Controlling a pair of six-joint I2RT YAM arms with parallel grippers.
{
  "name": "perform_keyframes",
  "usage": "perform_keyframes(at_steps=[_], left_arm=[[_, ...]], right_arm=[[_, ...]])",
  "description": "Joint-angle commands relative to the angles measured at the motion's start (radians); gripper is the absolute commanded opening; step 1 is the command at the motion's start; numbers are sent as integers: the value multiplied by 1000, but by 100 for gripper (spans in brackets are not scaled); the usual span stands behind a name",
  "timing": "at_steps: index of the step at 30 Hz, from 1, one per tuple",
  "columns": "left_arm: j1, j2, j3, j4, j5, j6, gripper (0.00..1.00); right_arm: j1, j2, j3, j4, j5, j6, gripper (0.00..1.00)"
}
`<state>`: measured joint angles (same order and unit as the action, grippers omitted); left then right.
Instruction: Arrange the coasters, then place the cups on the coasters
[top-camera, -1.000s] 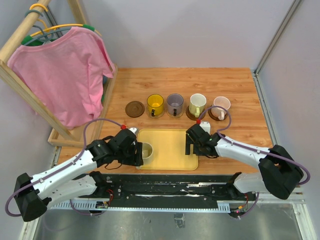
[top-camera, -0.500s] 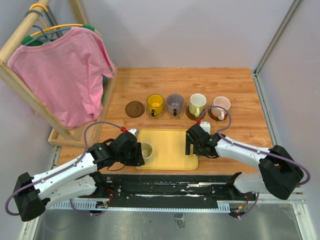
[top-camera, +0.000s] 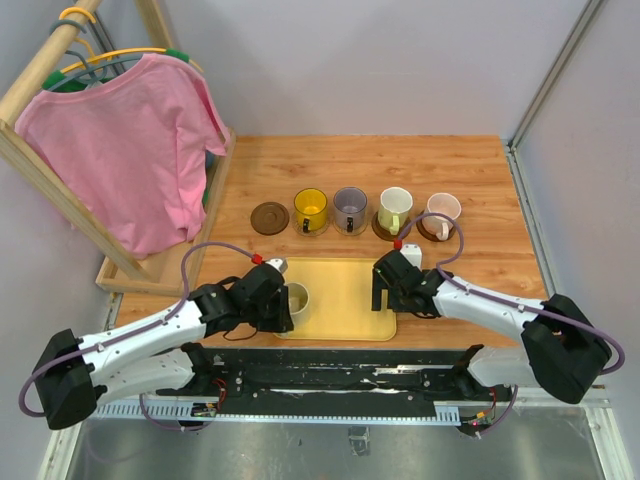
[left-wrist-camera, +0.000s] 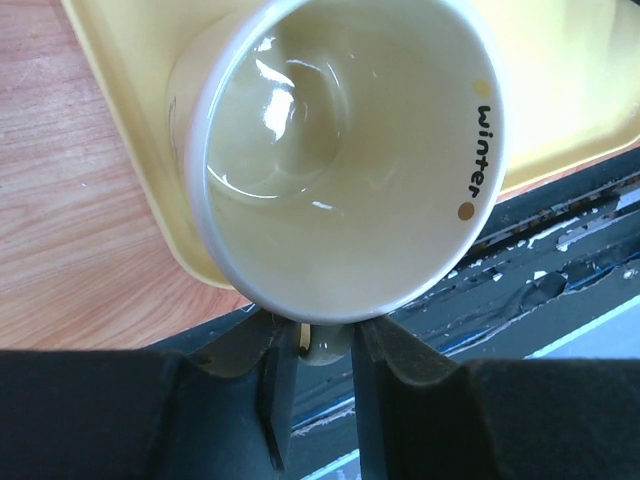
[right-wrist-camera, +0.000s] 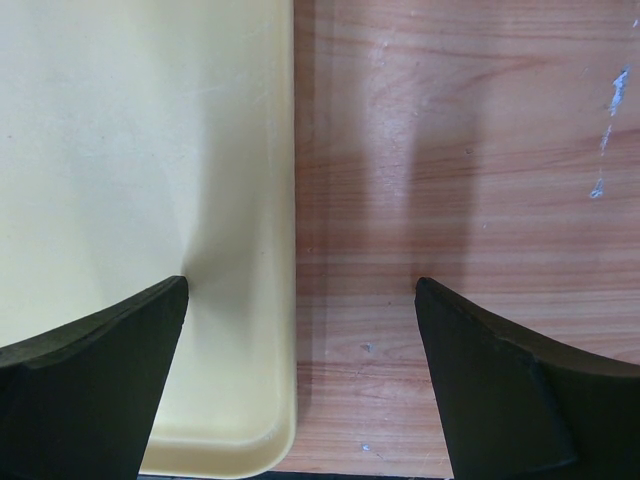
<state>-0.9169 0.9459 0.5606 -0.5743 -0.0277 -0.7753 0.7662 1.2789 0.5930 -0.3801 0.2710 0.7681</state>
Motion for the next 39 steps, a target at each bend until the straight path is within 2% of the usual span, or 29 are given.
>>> perform_keyframes(at_steps=[1,4,8,9,28,39], left_arm=[[-14,22,0,34,-38,-4,30],[-17,26,-2,40,-51,-3,26],[-25,23,2,43,-73,0,4],[-28,21,6,43,-79,3,1],[-76,81,211,108,-243,145,0],[-72,204,349,113,-463,238,1]], right_arm=[[10,9,-49,-58,-13,3,97],[10,10,-51,-57,-13,6,97],[10,6,-53,-56,-13,6,97],[11,5,-53,-56,-13,5,97],[11,-9,-58,-51,-2,5,97],[11,-17,-57,-52,14,5,97]])
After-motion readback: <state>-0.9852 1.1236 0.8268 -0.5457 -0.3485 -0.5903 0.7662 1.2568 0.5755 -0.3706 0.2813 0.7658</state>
